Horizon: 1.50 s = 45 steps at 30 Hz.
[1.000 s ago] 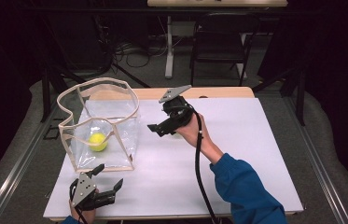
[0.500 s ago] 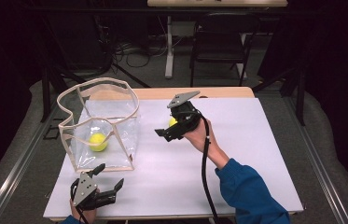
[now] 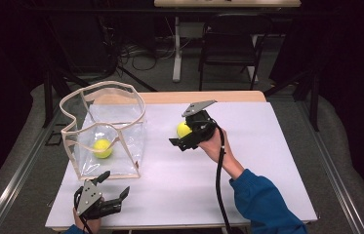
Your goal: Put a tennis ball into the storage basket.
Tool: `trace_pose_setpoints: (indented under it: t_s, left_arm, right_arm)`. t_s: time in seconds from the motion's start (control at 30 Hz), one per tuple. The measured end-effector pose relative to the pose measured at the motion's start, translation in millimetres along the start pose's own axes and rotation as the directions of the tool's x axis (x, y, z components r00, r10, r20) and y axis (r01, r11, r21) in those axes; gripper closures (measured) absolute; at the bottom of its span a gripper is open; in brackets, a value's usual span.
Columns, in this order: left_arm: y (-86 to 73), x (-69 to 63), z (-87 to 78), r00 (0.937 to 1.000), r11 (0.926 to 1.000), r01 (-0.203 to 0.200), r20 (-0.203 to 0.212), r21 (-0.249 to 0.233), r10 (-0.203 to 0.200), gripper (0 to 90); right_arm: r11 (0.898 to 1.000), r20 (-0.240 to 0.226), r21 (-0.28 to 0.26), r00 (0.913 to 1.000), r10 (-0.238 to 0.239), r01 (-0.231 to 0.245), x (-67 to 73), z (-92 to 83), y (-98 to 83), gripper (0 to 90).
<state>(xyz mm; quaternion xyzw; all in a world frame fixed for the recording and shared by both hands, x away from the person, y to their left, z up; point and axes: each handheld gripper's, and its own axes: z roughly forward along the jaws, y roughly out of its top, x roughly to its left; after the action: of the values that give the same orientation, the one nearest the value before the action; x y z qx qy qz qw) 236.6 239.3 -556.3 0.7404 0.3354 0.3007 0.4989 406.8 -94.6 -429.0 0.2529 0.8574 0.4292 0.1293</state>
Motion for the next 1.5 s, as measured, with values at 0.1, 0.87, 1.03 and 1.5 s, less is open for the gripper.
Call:
trace_pose_setpoints:
  t_s: [0.1,0.87,1.03,1.5]
  left_arm:
    - [-0.1,0.4,-0.6,1.0,1.0,0.001,0.0,-0.002,-0.001,16.0]
    - [-0.3,-0.3,-1.2,1.0,1.0,-0.002,-0.002,0.003,0.002,15.9]
    - [-0.2,-0.6,-1.5,1.0,1.0,0.0,-0.002,0.004,0.0,16.0]
    - [-0.4,0.2,-2.2,1.0,1.0,-0.003,-0.003,0.003,0.003,15.9]
  right_arm:
    - [1.0,0.009,0.01,1.0,0.0,0.0,-1.5,0.6,-3.6,0.0]
    - [0.998,0.096,0.052,0.9953,0.016,-0.021,-20.0,6.1,-28.7,0.0]
    - [0.997,0.114,0.068,0.9933,0.021,-0.029,-25.4,8.3,-31.1,0.0]
    - [0.992,0.128,0.095,0.9894,0.069,-0.082,-47.4,20.1,-38.0,0.0]
